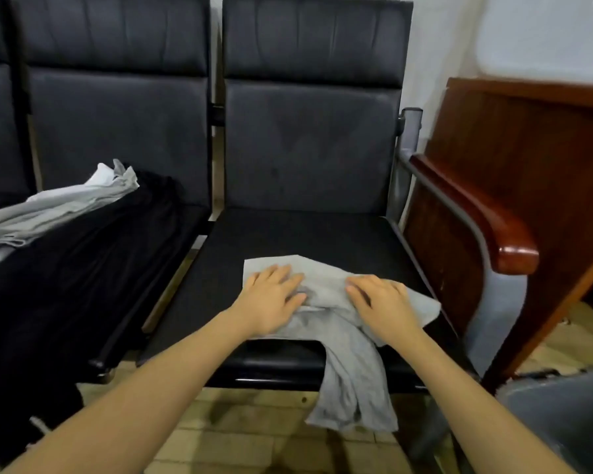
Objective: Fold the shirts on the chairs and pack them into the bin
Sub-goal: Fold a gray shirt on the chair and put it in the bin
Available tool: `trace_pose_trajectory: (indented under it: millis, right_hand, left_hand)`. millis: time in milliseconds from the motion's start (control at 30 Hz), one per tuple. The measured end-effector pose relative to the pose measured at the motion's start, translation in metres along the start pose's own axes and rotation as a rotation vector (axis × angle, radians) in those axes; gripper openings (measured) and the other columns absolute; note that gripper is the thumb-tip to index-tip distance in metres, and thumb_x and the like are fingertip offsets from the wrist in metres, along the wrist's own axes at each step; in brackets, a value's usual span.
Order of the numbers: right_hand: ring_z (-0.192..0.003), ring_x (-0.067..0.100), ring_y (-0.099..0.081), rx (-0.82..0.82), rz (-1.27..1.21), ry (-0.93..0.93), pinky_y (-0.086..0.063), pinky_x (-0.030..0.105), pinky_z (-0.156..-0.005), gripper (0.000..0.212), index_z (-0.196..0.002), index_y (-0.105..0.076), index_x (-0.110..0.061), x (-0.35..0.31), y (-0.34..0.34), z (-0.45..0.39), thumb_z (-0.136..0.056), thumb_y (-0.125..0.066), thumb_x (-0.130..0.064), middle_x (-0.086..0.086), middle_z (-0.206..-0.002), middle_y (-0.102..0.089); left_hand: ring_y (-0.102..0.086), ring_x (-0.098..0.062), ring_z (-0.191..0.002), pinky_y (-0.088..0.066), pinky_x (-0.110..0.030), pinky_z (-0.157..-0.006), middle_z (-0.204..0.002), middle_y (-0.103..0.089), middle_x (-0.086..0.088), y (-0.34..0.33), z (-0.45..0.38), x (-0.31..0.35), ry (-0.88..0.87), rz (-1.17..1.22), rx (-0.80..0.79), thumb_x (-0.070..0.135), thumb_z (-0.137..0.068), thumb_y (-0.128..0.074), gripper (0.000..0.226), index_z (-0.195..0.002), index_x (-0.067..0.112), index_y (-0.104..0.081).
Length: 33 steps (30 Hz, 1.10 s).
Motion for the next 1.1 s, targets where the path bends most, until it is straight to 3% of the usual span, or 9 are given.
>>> trace_pose_trajectory:
  millis: [200, 333, 433, 600, 667, 767, 833, 933, 1100]
  right_hand:
    - [-0.146, 0.007, -0.003, -0.356, 0.139, -0.058, 0.0, 0.029, -0.116, 0.049, -0.152, -0.011, -0.032, 0.024, -0.044, 0.007, -0.104, -0.014, -0.041, -0.012, -0.16, -0.007]
    - [-0.147, 0.011, 0.004, -0.385, 0.207, -0.026, 0.003, 0.033, -0.117, 0.051, -0.152, -0.005, -0.031, 0.031, -0.058, -0.022, -0.104, -0.019, -0.037, -0.01, -0.16, 0.0]
    - [-0.147, 0.013, 0.002, -0.361, 0.276, 0.036, 0.0, 0.034, -0.117, 0.051, -0.152, -0.007, -0.03, 0.038, -0.064, -0.049, -0.104, -0.023, -0.035, -0.009, -0.161, -0.001]
    - [-0.146, 0.006, -0.006, -0.286, 0.091, -0.05, -0.002, 0.032, -0.117, 0.047, -0.149, -0.022, -0.035, 0.051, -0.072, -0.083, -0.103, -0.015, -0.04, -0.014, -0.158, -0.015]
    - [-0.143, 0.004, -0.015, -0.217, -0.043, -0.091, -0.004, 0.029, -0.114, 0.046, -0.145, -0.033, -0.036, 0.052, -0.067, -0.085, -0.102, -0.021, -0.046, -0.015, -0.154, -0.026]
    - [-0.134, 0.01, -0.03, -0.027, -0.192, -0.072, -0.011, 0.024, -0.104, 0.039, -0.135, -0.048, -0.032, 0.048, -0.05, -0.079, -0.098, -0.041, -0.044, -0.012, -0.14, -0.043]
    - [-0.118, 0.012, -0.039, 0.085, -0.264, -0.005, -0.017, 0.022, -0.093, 0.03, -0.122, -0.058, -0.03, 0.035, -0.037, -0.071, -0.095, -0.051, -0.04, -0.013, -0.12, -0.048]
    - [-0.097, 0.009, -0.044, 0.093, -0.26, 0.144, -0.02, 0.021, -0.082, 0.018, -0.106, -0.063, -0.026, 0.004, -0.03, -0.055, -0.092, -0.059, -0.036, -0.014, -0.1, -0.05]
    - [-0.09, 0.0, -0.05, 0.045, -0.237, 0.128, -0.02, 0.019, -0.086, 0.012, -0.093, -0.062, -0.033, -0.02, -0.021, -0.027, -0.087, -0.062, -0.044, -0.021, -0.086, -0.056]
  left_hand:
    - [0.007, -0.019, -0.146, 0.002, -0.037, -0.116, -0.159, 0.007, 0.004, -0.047, 0.0, -0.015, 0.123, 0.081, -0.171, 0.048, -0.101, -0.013, 0.056, -0.152, 0.029, 0.002]
    - [0.008, -0.015, -0.146, 0.004, -0.035, -0.118, -0.159, 0.008, 0.007, -0.052, -0.021, -0.034, 0.153, 0.092, -0.16, 0.049, -0.101, -0.011, 0.056, -0.151, 0.03, 0.005]
    - [0.008, -0.012, -0.146, 0.004, -0.034, -0.118, -0.159, 0.007, 0.009, -0.053, -0.04, -0.052, 0.143, 0.082, -0.124, 0.05, -0.1, -0.011, 0.056, -0.15, 0.032, 0.004]
    - [-0.001, -0.01, -0.146, -0.002, -0.033, -0.118, -0.159, -0.002, 0.008, -0.046, -0.068, -0.069, 0.148, 0.102, -0.015, 0.05, -0.1, -0.016, 0.057, -0.151, 0.031, -0.002]
    - [-0.023, -0.02, -0.14, -0.019, -0.035, -0.112, -0.153, -0.026, -0.001, -0.028, -0.065, -0.069, 0.14, 0.089, 0.186, 0.052, -0.098, -0.021, 0.058, -0.149, 0.024, -0.025]
    - [-0.051, -0.024, -0.097, -0.036, -0.031, -0.081, -0.108, -0.055, -0.001, -0.003, -0.04, -0.055, 0.053, 0.016, 0.452, 0.052, -0.089, -0.029, 0.051, -0.107, 0.018, -0.062]
    - [-0.051, -0.021, -0.089, -0.032, -0.03, -0.076, -0.098, -0.056, 0.003, -0.004, -0.025, -0.055, 0.07, 0.015, 0.454, 0.052, -0.088, -0.034, 0.045, -0.096, 0.019, -0.065]
    - [-0.05, -0.02, -0.099, -0.035, -0.031, -0.082, -0.108, -0.057, 0.005, -0.013, -0.009, -0.068, 0.185, 0.047, 0.356, 0.045, -0.093, -0.048, 0.033, -0.106, 0.02, -0.065]
    - [-0.052, -0.022, -0.102, -0.038, -0.032, -0.082, -0.114, -0.058, 0.001, -0.012, 0.008, -0.072, 0.239, 0.141, 0.391, 0.035, -0.094, -0.054, 0.028, -0.112, 0.017, -0.066]
Point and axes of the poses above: each hand's wrist, its own z-axis away from the middle knuckle, its own y-axis out of the back of the hand, x = y × z, the point moved 8 cm from there along -z, towards the middle knuckle
